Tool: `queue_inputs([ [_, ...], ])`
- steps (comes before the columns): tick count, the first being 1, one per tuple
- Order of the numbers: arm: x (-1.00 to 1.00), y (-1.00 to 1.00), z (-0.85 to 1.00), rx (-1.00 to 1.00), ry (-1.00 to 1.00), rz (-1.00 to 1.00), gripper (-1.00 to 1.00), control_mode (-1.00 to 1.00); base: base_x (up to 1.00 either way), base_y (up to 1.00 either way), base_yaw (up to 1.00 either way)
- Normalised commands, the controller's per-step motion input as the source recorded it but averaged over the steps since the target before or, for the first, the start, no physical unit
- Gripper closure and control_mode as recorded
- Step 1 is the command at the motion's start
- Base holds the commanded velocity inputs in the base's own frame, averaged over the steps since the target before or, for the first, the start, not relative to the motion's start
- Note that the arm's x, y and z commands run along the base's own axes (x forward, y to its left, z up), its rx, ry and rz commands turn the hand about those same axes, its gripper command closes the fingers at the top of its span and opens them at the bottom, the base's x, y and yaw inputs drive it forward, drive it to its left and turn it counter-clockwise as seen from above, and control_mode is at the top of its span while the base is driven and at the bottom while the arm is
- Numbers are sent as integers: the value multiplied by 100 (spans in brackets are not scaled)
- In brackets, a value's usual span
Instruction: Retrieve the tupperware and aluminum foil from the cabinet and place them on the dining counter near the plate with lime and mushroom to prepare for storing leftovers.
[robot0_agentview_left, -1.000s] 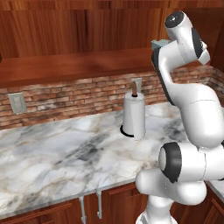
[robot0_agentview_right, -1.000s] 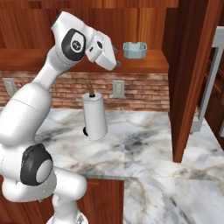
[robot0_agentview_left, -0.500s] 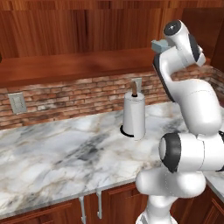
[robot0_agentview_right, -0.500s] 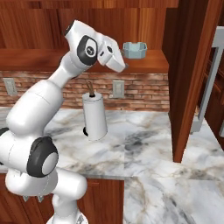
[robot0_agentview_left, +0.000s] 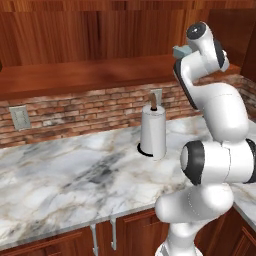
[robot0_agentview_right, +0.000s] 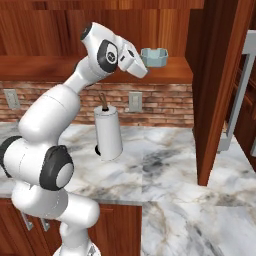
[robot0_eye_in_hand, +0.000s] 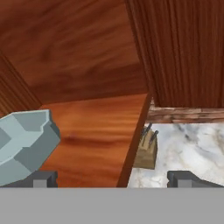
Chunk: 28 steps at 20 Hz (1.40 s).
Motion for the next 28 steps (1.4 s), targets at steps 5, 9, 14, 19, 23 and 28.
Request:
queue_inputs([
  [5,36,0,3,0,0,7,-100,-100,0,0,0],
  [9,47,0,0,0,0,6,-100,-100,0,0,0],
  [14,55,-8,0,0,0,7,-100,-100,0,0,0],
  [19,56,-10,0,0,8,6,-100,-100,0,0,0],
  [23,54,-6,0,0,16,5,-100,-100,0,0,0],
  [28,61,-8,0,1,12,6,-100,-100,0,0,0],
])
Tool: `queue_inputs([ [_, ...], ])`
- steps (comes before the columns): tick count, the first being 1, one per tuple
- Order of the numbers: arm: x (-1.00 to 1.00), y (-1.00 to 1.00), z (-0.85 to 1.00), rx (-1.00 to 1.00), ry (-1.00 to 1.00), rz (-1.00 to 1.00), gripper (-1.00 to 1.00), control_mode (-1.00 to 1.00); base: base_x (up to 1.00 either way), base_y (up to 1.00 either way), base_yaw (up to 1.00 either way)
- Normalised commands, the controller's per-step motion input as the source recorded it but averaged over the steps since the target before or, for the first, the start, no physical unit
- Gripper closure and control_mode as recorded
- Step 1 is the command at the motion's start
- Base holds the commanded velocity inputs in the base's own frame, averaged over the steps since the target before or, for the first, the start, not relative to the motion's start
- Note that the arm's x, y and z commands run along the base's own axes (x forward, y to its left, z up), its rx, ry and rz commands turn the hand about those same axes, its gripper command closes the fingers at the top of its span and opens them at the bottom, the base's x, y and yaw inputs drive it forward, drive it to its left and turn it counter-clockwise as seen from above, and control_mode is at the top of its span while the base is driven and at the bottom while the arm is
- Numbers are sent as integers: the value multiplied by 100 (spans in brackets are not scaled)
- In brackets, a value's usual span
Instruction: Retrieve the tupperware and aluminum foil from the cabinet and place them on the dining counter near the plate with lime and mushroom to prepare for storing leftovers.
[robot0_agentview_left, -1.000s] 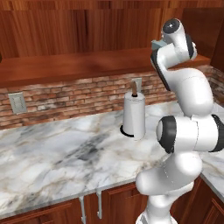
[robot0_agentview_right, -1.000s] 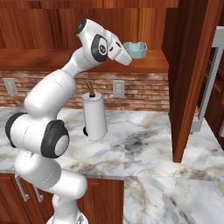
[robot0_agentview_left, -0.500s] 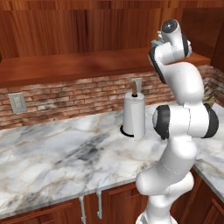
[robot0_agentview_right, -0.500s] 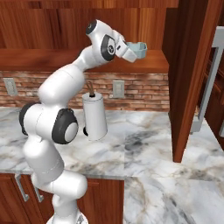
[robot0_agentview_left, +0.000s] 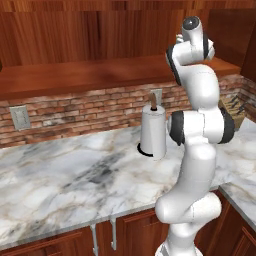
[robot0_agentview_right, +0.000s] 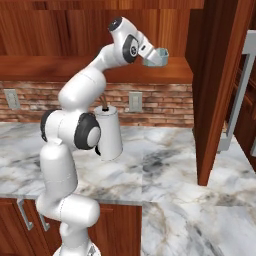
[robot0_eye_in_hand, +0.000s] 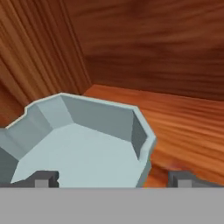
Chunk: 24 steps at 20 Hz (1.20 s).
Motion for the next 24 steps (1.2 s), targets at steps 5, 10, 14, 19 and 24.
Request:
queue_inputs([
  [5,38,-18,-23,1,1,3,-100,-100,0,0,0],
  [10,7,-12,-79,0,-5,0,100,-100,0,0,0],
  [14,3,0,-58,0,-17,0,100,-100,0,0,0],
  [19,-24,5,-30,0,-22,-4,100,-100,0,0,0],
  [24,-92,42,-10,-6,-19,-1,100,-100,0,0,0],
])
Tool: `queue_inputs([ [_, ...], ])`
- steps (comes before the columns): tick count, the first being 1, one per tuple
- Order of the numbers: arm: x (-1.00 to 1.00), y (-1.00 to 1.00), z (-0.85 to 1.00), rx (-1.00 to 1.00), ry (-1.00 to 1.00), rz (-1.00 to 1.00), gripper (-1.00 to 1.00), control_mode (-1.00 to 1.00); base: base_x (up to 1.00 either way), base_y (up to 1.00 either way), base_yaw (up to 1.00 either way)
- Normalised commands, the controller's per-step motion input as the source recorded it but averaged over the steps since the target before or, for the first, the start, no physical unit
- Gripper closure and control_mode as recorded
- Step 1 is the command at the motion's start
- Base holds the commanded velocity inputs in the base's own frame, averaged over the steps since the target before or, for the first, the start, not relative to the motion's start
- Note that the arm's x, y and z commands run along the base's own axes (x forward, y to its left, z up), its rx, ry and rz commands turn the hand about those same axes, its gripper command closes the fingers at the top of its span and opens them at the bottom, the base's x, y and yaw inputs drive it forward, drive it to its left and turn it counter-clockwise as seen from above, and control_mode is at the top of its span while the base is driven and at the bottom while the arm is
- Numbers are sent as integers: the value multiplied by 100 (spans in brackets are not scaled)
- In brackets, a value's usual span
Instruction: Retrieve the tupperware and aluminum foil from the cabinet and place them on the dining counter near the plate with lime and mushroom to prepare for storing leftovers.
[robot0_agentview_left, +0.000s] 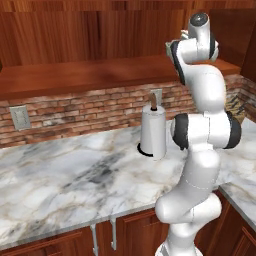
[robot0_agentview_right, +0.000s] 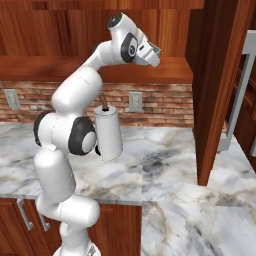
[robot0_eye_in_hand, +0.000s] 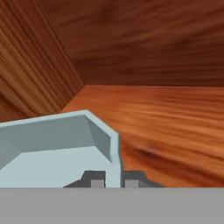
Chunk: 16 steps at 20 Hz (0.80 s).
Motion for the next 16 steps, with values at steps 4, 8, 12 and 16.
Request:
queue_inputs([
  [4,-100,57,1,-17,-4,0,100,-100,0,0,0],
  [8,-100,56,0,-19,-4,2,100,-100,0,0,0],
  [12,-100,50,12,-14,0,13,100,-100,0,0,0],
  [16,-100,36,27,-1,0,23,100,-100,0,0,0],
])
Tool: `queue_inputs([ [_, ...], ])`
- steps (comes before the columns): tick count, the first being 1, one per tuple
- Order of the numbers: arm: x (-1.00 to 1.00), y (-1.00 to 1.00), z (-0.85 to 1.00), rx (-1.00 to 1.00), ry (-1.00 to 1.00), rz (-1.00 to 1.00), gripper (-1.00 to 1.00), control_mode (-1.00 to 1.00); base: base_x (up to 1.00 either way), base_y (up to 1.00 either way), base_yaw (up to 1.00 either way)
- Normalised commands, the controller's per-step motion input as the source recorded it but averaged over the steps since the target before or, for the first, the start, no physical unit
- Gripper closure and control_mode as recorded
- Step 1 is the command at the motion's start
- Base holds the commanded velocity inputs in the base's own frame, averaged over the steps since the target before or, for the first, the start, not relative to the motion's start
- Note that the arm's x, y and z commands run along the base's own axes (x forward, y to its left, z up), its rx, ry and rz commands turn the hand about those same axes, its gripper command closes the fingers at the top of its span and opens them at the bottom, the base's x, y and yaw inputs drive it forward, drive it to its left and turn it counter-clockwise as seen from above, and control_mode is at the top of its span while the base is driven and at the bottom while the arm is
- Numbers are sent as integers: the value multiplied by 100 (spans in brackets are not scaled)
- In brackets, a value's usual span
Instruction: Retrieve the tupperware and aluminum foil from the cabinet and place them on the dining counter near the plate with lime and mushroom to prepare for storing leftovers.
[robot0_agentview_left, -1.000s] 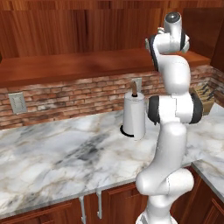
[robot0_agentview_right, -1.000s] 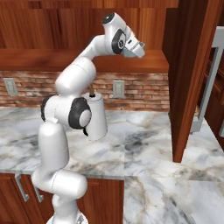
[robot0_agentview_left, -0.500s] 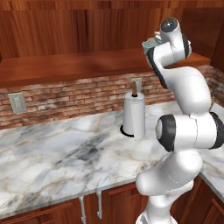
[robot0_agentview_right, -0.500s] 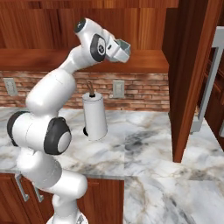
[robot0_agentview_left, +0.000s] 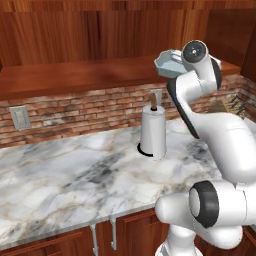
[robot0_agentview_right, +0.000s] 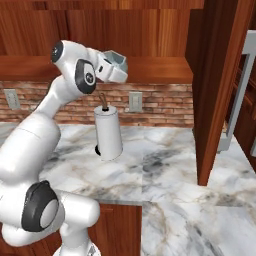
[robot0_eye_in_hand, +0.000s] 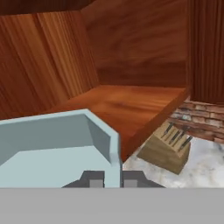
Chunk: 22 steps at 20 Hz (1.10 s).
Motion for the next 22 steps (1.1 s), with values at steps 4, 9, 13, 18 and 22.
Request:
queue_inputs([
  [4,-100,34,17,0,1,31,100,-100,0,0,0],
  [9,-100,41,4,-3,8,34,100,-100,0,0,0],
  [13,-100,30,0,-7,12,31,100,-100,0,0,0],
  [18,-90,13,-11,-11,16,17,100,-100,0,0,0],
  [22,-8,2,-1,-5,7,0,100,-100,0,0,0],
])
